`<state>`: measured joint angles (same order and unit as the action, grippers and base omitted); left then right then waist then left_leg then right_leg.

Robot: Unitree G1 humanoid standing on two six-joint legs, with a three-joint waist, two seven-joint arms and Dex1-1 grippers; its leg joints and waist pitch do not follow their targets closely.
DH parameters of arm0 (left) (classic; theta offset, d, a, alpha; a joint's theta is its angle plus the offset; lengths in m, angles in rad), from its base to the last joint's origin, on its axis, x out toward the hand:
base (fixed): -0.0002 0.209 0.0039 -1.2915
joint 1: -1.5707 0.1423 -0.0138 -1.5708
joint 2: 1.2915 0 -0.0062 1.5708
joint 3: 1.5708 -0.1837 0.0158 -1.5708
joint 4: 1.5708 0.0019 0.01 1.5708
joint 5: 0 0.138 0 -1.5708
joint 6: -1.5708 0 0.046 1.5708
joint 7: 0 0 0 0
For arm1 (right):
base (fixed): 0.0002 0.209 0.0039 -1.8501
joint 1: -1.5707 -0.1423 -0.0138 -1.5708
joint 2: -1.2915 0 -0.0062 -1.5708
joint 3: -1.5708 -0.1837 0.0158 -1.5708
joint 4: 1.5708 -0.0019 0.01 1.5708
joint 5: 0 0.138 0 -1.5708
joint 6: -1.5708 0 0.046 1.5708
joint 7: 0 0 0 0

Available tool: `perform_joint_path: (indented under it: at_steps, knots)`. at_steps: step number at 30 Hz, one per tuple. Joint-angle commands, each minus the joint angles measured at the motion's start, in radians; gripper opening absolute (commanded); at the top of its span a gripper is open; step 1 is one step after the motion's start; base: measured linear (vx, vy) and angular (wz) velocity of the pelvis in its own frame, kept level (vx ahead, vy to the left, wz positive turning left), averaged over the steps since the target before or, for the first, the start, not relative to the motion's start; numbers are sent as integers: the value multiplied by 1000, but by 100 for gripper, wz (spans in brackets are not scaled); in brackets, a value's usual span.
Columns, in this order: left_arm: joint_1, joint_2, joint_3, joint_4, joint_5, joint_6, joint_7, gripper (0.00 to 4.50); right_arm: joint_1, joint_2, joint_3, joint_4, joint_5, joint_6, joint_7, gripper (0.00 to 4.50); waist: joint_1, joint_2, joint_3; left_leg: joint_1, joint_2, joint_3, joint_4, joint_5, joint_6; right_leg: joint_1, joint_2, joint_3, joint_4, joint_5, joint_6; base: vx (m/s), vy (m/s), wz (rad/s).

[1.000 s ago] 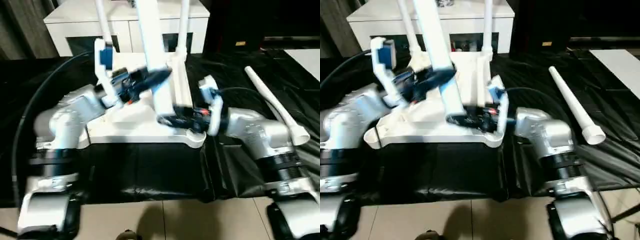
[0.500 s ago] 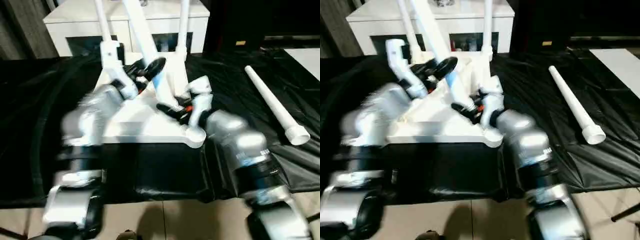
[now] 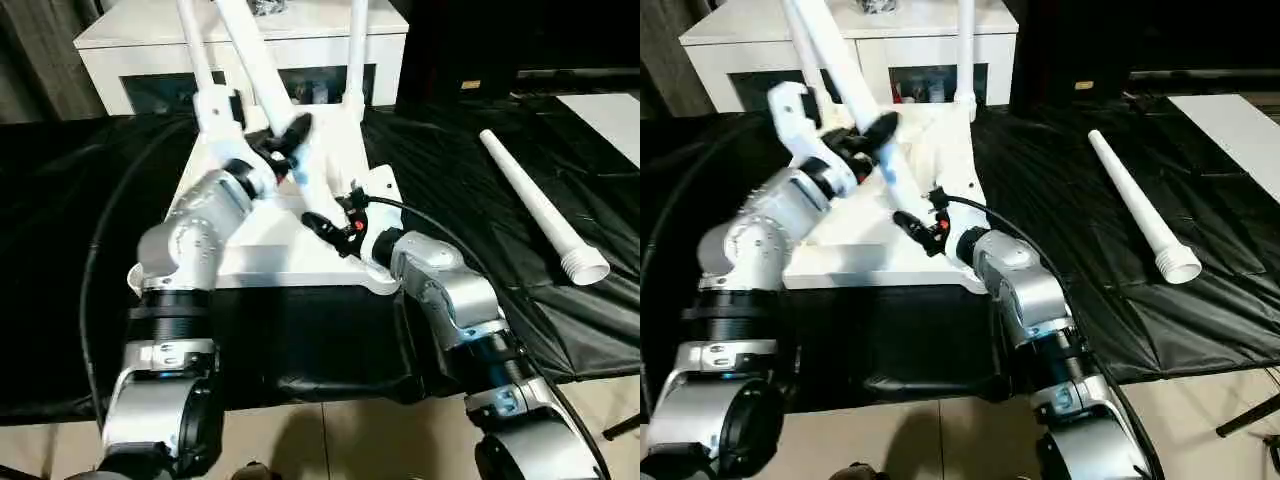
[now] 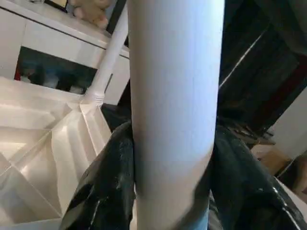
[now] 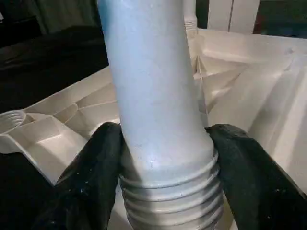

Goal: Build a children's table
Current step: Rotate table base

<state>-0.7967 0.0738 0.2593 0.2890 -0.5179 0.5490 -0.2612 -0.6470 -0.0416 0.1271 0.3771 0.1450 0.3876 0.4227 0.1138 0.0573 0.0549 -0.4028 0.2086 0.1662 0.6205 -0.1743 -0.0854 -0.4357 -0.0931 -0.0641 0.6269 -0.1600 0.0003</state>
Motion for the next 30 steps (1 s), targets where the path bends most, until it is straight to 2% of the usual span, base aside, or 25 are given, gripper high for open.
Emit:
perform_joint_path:
  at_steps: [1,2,3,4,5,11,12,14,15,17,18,20,21,24,26,27,29,30]
  knots:
    - [-7,15,6,-24,-11,19,-10,194,-27,0,-4,1,-16,-29,-10,257,2,12,-84,19,1,-1,-77,-208,-12,66,-33,27,-65,-143,-184,0,0,0]
    - [-6,17,5,-27,-12,23,-10,193,-27,0,-3,3,-19,-34,-13,257,0,5,-83,19,0,0,-77,-214,-12,66,-31,27,-68,-136,-185,0,0,0]
    - [-4,17,5,-31,-15,26,-12,193,-29,-2,-5,5,-16,-37,-10,257,0,5,-83,19,0,0,-77,-214,-12,66,-31,27,-68,-136,-185,0,0,0]
    - [-3,18,5,-35,-19,30,-14,189,-31,-3,-7,9,-14,-41,-7,257,-1,11,-83,20,0,-1,-77,-225,-16,67,-31,27,-67,-132,-188,0,0,0]
    - [2,14,4,-47,-38,45,-26,184,-36,-6,-16,18,-5,-46,0,257,-1,12,-84,21,0,-1,-77,-229,-17,67,-31,27,-66,-126,-192,0,0,0]
    - [12,14,-24,-71,-80,82,-103,184,-45,-17,-18,31,-10,-65,15,257,-4,5,-82,21,0,1,-78,-234,-12,67,-30,27,-68,-136,-199,0,0,0]
    - [14,15,-28,-74,-83,84,-114,184,-44,-18,-18,26,-6,-65,24,257,-3,6,-82,21,0,0,-78,-233,-12,68,-31,27,-67,-138,-200,0,0,0]
    - [12,23,-28,-71,-87,87,-131,184,-45,-8,-43,13,51,-41,78,313,-2,8,-82,21,1,1,-77,-234,-6,68,-31,28,-68,-137,-202,0,0,0]
    - [11,32,-31,-72,-84,85,-137,184,-51,-6,-58,7,87,-18,109,327,-2,6,-82,23,1,1,-78,-239,1,68,-32,28,-69,-137,-203,0,0,0]
    - [8,48,-35,-72,-82,87,-153,184,-55,-19,-58,-3,105,-1,146,333,0,7,-83,22,2,0,-78,-238,3,68,-31,27,-65,-133,-213,0,0,0]
    - [2,65,-40,-71,-80,88,-171,184,-60,-37,-56,-11,124,19,194,355,0,6,-82,21,2,0,-78,-236,3,69,-30,27,-66,-130,-213,0,0,0]
    - [-2,82,-49,-70,-79,95,-194,184,-63,-58,-51,-20,141,38,242,369,-1,8,-82,21,2,0,-78,-233,5,68,-30,27,-65,-122,-212,0,0,0]
    - [-5,98,-59,-69,-73,103,-215,184,-67,-77,-47,-27,149,50,280,369,-1,4,-83,22,1,1,-77,-231,9,72,-29,27,-65,-119,-213,0,0,0]
    - [-8,144,-95,-69,-51,124,-280,184,-92,-123,-46,-13,138,59,328,382,-1,9,-83,21,2,1,-75,-210,8,69,-30,27,-62,-108,-216,0,0,0]
    - [-12,167,-106,-79,-65,152,-321,184,-121,-159,-62,5,176,113,393,384,-1,4,-84,23,0,2,-74,-210,7,73,-29,27,-59,-113,-228,0,0,0]
    - [-15,182,-112,-91,-81,177,-341,184,-135,-191,-61,11,200,143,456,384,1,-2,-83,23,2,3,-73,-211,11,72,-31,27,-60,-117,-233,0,0,0]
    - [-16,200,-131,-104,-81,197,-353,184,-152,-218,-64,25,222,172,508,384,2,4,-82,23,2,4,-71,-213,14,70,-31,27,-60,-122,-240,0,0,0]
    - [-16,206,-138,-110,-82,204,-358,184,-158,-225,-66,31,228,179,522,384,1,2,-83,23,3,3,-72,-214,16,72,-31,27,-59,-123,-241,0,0,0]
